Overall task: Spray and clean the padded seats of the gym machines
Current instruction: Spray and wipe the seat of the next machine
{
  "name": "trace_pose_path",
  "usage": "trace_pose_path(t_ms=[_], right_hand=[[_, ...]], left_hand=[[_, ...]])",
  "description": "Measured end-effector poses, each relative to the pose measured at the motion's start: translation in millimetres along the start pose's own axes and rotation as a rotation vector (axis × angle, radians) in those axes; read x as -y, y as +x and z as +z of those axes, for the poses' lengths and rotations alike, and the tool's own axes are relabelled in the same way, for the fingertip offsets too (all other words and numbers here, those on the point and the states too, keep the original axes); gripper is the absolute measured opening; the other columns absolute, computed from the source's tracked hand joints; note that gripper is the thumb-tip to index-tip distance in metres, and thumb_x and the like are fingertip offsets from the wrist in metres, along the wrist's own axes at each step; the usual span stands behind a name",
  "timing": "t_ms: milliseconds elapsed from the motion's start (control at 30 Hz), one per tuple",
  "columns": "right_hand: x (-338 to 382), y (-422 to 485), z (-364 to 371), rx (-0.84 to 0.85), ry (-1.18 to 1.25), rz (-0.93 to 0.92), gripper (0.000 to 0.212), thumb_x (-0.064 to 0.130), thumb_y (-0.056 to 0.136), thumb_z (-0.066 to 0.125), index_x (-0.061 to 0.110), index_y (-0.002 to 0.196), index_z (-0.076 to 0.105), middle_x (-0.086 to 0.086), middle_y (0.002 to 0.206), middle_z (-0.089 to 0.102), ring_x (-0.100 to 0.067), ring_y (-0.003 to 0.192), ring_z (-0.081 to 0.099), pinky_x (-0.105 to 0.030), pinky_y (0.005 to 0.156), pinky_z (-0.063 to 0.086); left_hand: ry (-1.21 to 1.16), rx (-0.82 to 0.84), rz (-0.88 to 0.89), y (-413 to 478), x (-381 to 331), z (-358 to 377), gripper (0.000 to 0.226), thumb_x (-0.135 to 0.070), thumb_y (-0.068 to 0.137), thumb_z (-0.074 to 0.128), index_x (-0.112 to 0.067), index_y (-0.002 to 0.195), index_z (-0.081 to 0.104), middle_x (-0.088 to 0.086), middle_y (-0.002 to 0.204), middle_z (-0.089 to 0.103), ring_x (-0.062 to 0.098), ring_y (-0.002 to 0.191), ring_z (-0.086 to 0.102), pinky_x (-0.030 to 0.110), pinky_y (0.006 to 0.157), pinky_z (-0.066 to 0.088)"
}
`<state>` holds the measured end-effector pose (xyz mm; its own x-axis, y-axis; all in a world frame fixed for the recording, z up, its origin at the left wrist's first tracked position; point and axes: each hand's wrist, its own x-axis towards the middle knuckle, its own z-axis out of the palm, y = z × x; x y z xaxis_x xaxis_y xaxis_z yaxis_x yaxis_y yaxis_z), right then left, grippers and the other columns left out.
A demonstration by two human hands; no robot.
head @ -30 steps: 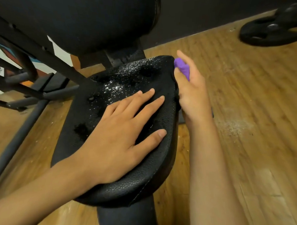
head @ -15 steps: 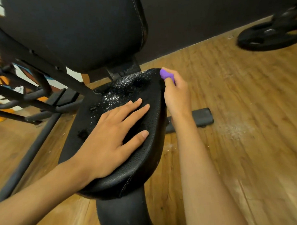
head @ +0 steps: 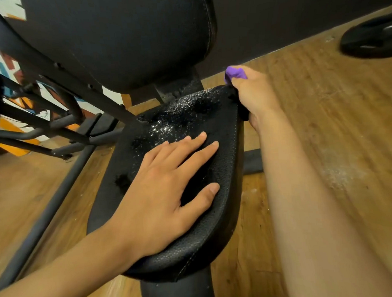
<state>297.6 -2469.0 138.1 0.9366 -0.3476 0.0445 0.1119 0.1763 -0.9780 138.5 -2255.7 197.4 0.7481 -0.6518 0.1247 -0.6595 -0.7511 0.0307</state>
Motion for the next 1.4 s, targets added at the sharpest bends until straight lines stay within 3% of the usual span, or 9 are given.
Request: trace_pose_path(t_ms=[100,300,433,633,767,967,1100,1267,1400], right_hand=[[0.7,17.4,1.9,0.028,-0.013,0.057,0.020,0.035,0.074,0.061,0.025,0.080,0.078,-0.003,0.100,0.076,-0.027,0.104,0.069,-0.051,0.095,0.055],[-8.5,-9.0,0.8,-0.019,0.034,-0.013,0.033,0.027,0.094,0.052,0.032,0.122,0.069,0.007,0.119,0.070,-0.016,0.113,0.064,-0.040,0.101,0.052],[-3.0,-48.1,-5.3,-0.045,-0.002,-0.026,0.032,0.033,0.094,0.049,0.038,0.120,0.067,0.013,0.112,0.071,-0.011,0.108,0.065,-0.045,0.099,0.053],[1.9,-174.8,-11.6,-0.049,0.101,-0.056,0.040,0.025,0.100,0.052,0.046,0.134,0.058,0.029,0.134,0.058,0.007,0.128,0.050,-0.035,0.112,0.041],[-6.3,-238.3,-1.8,-0.094,0.234,-0.050,0.046,0.024,0.098,0.055,0.051,0.135,0.054,0.028,0.138,0.056,0.009,0.131,0.047,-0.035,0.115,0.038],[4.0,-143.3,4.8,-0.145,0.044,-0.066,0.041,0.022,0.102,0.044,0.032,0.140,0.055,0.017,0.137,0.060,-0.004,0.129,0.052,-0.038,0.112,0.041],[5.7,-50.1,6.1,-0.114,-0.057,-0.051,0.029,0.024,0.098,0.047,0.030,0.115,0.070,0.010,0.109,0.072,-0.014,0.106,0.065,-0.042,0.099,0.052],[8.2,10.1,6.4,0.008,-0.038,0.102,0.023,0.021,0.098,0.055,0.023,0.113,0.073,0.000,0.114,0.070,-0.020,0.110,0.065,-0.036,0.098,0.053],[7.1,-22.3,6.7,-0.037,-0.062,0.000,0.037,0.027,0.092,0.049,0.032,0.125,0.067,0.008,0.125,0.068,-0.016,0.115,0.063,-0.041,0.103,0.051]], left_hand=[[-0.008,-0.004,-0.008,0.4,-0.7,0.3,0.063,-0.063,0.099,0.032,-0.036,0.156,0.036,-0.017,0.164,0.028,0.005,0.153,0.021,0.045,0.123,0.019],[0.002,0.000,-0.014,2.5,-0.9,-2.6,0.064,-0.063,0.097,0.033,-0.037,0.155,0.039,-0.017,0.163,0.032,0.003,0.151,0.023,0.044,0.125,0.015],[0.010,-0.004,-0.008,3.5,-1.3,-3.7,0.064,-0.065,0.097,0.032,-0.039,0.155,0.038,-0.018,0.162,0.031,0.002,0.151,0.023,0.041,0.125,0.014],[-0.010,-0.024,-0.008,2.9,-1.3,-1.2,0.064,-0.065,0.096,0.033,-0.038,0.154,0.039,-0.019,0.162,0.032,0.002,0.150,0.024,0.042,0.125,0.016],[-0.027,-0.032,-0.010,2.3,-1.0,1.0,0.065,-0.064,0.096,0.034,-0.037,0.154,0.039,-0.018,0.162,0.032,0.002,0.151,0.024,0.042,0.124,0.019],[-0.065,-0.040,-0.013,0.4,-1.4,2.6,0.063,-0.062,0.097,0.038,-0.036,0.154,0.040,-0.019,0.161,0.033,0.004,0.151,0.025,0.038,0.122,0.024],[-0.077,-0.041,-0.021,3.0,-1.0,1.8,0.063,-0.061,0.096,0.041,-0.034,0.153,0.043,-0.018,0.159,0.037,0.008,0.147,0.032,0.045,0.118,0.033],[-0.073,-0.028,-0.020,3.4,0.7,0.8,0.063,-0.062,0.095,0.041,-0.034,0.152,0.044,-0.017,0.158,0.038,0.009,0.146,0.033,0.047,0.116,0.034],[-0.061,-0.033,-0.022,3.5,-0.4,0.1,0.065,-0.063,0.094,0.040,-0.035,0.152,0.044,-0.017,0.158,0.038,0.009,0.146,0.033,0.046,0.117,0.033]])
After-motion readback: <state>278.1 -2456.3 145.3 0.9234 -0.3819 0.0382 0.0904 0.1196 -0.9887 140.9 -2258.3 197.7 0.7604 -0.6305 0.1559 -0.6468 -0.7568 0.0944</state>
